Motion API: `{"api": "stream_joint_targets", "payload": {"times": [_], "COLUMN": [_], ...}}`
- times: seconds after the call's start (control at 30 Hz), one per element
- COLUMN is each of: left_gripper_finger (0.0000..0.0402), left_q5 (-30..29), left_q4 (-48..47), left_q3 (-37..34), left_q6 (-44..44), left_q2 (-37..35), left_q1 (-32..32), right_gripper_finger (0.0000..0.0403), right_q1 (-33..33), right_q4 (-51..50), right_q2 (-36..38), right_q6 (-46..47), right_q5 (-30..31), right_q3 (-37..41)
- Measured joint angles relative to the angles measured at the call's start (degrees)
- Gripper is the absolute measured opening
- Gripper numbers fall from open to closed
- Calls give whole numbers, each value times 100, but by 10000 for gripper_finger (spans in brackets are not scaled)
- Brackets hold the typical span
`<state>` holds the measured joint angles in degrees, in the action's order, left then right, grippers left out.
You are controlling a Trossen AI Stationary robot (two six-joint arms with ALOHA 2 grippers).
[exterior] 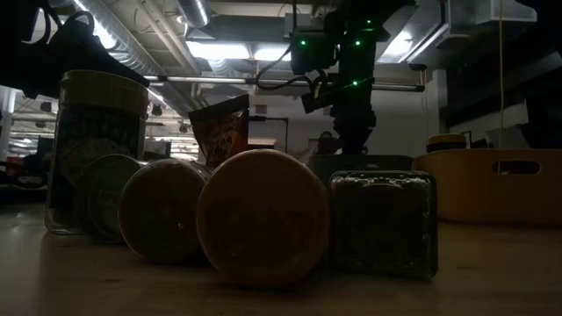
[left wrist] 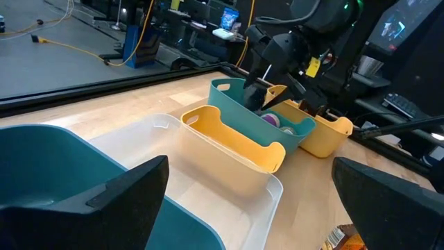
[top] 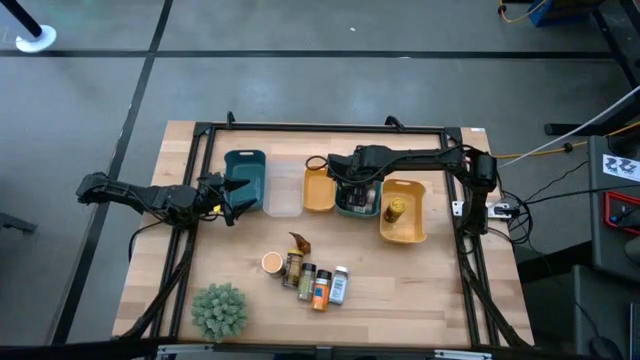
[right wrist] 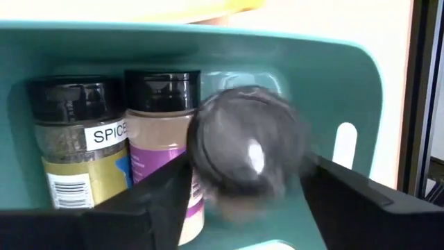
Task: Sort spices by type
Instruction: Put the black seasoning bottle into the green bin, then put the white seasoning bottle into the transparent bin
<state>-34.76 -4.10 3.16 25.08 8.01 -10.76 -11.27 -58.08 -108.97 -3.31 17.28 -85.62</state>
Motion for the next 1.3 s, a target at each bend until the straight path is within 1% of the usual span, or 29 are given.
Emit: {"api": "stream_joint_targets", "payload": {"times": [0.13,0.23,0.5,0.67,0.77,0.87,1.0,1.2,1.3], "left_gripper_finger": [389,389,389,389,389,389,389,389,389], "left_q5": [1,2,1,0,2,2,2,2,2], "left_q4": [0,0,0,0,0,0,0,0,0], "left_q3": [0,0,0,0,0,0,0,0,0], "left_q6": [1,0,1,2,1,2,0,0,1], "left_q2": [0,1,2,2,1,0,1,0,0], "left_q1": [-1,-1,0,-2,-1,-1,-2,-2,-2], "right_gripper_finger": [296,307,309,310,310,310,310,310,310], "right_q1": [0,0,7,136,344,602,999,1598,1923], "right_q4": [-2,-34,-365,-589,-623,-644,-644,-636,-581], "right_q2": [0,0,9,13,13,15,17,17,17], "right_q6": [0,0,23,322,579,1068,2003,3554,4412], "right_q5": [2,2,0,-33,-121,-284,-542,-1255,-1394], "right_q3": [0,0,-140,-472,-676,-903,-1095,-1113,-1066]}}
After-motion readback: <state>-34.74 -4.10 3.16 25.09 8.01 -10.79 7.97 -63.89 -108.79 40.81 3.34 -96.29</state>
